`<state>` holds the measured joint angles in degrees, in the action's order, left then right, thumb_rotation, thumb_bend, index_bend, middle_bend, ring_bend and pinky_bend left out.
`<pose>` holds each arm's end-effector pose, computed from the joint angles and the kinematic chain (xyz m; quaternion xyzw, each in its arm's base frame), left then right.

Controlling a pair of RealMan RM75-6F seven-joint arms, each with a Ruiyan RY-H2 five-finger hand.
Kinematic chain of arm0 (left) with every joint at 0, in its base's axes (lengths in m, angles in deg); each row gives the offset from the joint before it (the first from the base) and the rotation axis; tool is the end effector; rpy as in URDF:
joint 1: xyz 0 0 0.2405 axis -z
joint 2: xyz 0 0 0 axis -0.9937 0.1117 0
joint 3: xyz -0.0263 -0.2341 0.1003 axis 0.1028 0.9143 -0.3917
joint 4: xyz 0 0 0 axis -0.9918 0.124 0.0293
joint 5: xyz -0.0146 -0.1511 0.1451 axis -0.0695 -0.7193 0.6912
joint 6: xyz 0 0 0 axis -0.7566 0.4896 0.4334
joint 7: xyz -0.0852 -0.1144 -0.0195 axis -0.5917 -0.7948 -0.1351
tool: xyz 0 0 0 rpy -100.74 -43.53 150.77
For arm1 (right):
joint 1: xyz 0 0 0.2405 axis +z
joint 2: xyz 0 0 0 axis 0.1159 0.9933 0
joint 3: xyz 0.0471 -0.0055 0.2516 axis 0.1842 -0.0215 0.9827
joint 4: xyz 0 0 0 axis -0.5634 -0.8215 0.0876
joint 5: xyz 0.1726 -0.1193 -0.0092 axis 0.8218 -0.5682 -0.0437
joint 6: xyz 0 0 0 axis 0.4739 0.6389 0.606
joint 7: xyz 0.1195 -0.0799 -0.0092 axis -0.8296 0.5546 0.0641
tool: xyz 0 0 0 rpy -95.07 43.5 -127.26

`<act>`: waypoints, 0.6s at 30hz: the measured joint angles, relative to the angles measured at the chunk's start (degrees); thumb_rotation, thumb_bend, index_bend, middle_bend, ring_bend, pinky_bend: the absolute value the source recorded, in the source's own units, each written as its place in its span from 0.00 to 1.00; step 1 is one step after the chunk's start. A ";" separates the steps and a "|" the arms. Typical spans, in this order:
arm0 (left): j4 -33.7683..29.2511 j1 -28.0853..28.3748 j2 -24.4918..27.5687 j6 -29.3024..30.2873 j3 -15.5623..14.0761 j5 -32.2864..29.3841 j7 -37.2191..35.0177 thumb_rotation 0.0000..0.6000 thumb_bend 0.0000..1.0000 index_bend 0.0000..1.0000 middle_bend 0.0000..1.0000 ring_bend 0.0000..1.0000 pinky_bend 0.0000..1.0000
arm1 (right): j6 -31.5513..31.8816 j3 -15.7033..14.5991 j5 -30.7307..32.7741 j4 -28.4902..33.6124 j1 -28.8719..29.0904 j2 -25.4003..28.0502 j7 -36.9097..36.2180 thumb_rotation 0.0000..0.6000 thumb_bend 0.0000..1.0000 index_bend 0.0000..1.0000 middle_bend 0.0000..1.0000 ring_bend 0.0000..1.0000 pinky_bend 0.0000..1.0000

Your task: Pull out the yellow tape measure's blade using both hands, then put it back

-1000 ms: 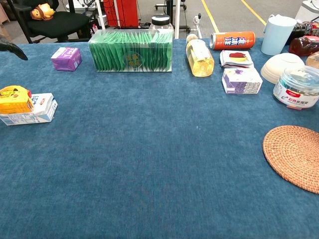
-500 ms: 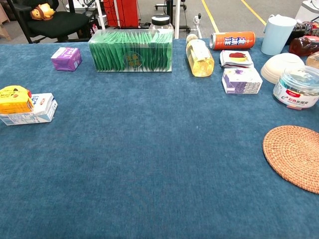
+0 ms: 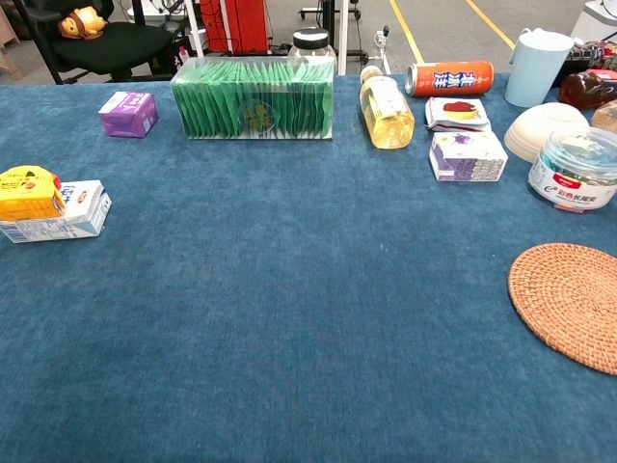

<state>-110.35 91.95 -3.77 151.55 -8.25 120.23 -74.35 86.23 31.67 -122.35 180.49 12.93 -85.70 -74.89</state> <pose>-0.3039 0.1657 0.1236 -0.5916 -0.4084 -0.4258 0.5494 -0.2796 -0.1862 0.1047 0.5409 -0.4325 0.4197 0.5867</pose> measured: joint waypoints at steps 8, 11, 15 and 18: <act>-2.88 -1.38 2.05 -0.79 -0.20 0.89 1.59 1.00 0.21 0.44 0.27 0.20 0.35 | 1.53 -0.85 -1.95 0.47 -1.75 1.02 -1.37 0.98 0.44 0.28 0.23 0.17 0.14; -4.12 -1.87 2.78 -0.75 -0.08 1.44 1.97 1.00 0.21 0.44 0.27 0.20 0.35 | 1.92 -0.94 -2.56 0.35 -2.23 1.13 -2.22 0.98 0.44 0.28 0.23 0.17 0.14; -5.29 -2.69 3.57 -0.36 0.47 2.16 2.07 1.00 0.21 0.44 0.27 0.20 0.35 | 2.04 -0.89 -2.86 -0.04 -2.64 0.87 -3.21 0.98 0.44 0.28 0.23 0.17 0.14; -5.62 -3.00 3.87 -0.70 0.60 2.29 2.11 1.00 0.21 0.44 0.27 0.20 0.35 | 2.29 -0.83 -3.24 -0.24 -2.93 0.75 -3.67 0.98 0.44 0.28 0.23 0.17 0.14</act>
